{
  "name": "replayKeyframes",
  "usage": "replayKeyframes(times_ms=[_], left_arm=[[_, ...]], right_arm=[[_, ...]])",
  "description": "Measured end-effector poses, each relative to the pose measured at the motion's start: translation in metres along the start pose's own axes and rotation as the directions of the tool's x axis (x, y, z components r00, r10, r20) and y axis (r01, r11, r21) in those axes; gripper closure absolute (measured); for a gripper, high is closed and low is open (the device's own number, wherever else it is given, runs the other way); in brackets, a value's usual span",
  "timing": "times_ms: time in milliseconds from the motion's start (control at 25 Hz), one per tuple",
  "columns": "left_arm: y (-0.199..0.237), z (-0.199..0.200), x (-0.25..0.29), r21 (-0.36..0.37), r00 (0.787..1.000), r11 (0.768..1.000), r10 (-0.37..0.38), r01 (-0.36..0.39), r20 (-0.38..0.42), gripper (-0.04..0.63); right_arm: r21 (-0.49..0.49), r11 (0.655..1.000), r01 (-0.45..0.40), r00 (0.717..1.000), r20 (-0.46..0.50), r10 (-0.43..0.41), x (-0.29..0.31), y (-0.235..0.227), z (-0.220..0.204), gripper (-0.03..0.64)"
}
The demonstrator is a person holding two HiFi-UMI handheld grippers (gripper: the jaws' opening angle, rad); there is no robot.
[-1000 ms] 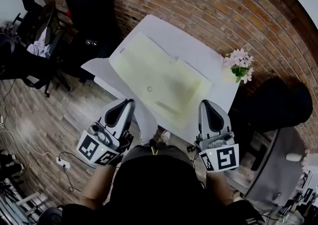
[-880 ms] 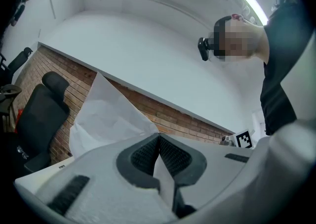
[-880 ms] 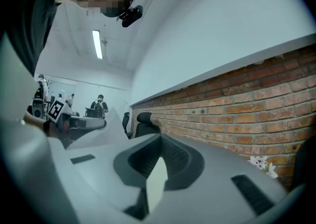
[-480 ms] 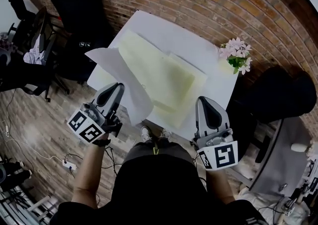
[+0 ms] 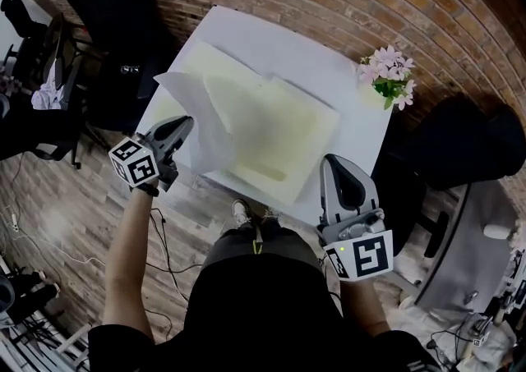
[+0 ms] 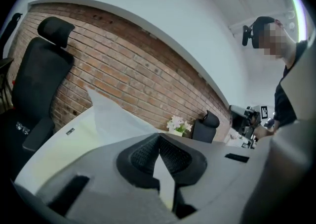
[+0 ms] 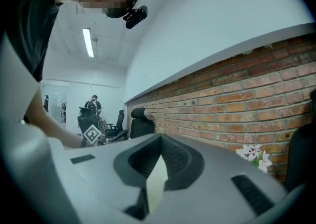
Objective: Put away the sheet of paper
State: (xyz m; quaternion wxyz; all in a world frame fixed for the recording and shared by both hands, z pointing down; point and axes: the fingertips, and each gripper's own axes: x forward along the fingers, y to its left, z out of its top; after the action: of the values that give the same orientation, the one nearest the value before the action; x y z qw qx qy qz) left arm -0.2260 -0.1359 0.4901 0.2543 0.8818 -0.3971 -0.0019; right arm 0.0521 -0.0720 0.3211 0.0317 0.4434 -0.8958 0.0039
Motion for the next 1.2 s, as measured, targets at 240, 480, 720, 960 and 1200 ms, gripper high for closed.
replayKeyframes(times_ms=[240, 480, 720, 960, 1200], left_arm=[[0.062, -0.025, -0.006, -0.082, 0.993, 0.995, 0.042, -0.052, -0.112, 0.571], [0.106, -0.048, -0.007, -0.044, 0.959, 0.996, 0.064, -0.079, -0.276, 0.571], [0.124, -0.047, 0.01, 0.004, 0.942, 1.0, 0.02, -0.02, -0.335, 0.571], [0.126, -0.055, 0.026, -0.009, 0.931, 1.0, -0.03, 0.028, -0.364, 0.571], [0.112, -0.066, 0.051, -0.008, 0.915, 0.995, -0.094, 0.098, -0.394, 0.571]], right_arm=[[-0.003, 1.0, 0.005, 1.0, -0.024, -0.005, 0.0, -0.002, -0.006, 0.603], [-0.012, 1.0, 0.016, 0.998, -0.058, -0.017, 0.001, 0.001, -0.013, 0.603], [-0.024, 0.999, 0.04, 0.995, -0.09, -0.042, 0.001, -0.002, -0.018, 0.603], [-0.022, 0.998, 0.057, 0.992, -0.109, -0.059, 0.004, -0.002, -0.027, 0.603], [-0.025, 0.997, 0.074, 0.991, -0.114, -0.076, 0.006, -0.002, -0.028, 0.603]])
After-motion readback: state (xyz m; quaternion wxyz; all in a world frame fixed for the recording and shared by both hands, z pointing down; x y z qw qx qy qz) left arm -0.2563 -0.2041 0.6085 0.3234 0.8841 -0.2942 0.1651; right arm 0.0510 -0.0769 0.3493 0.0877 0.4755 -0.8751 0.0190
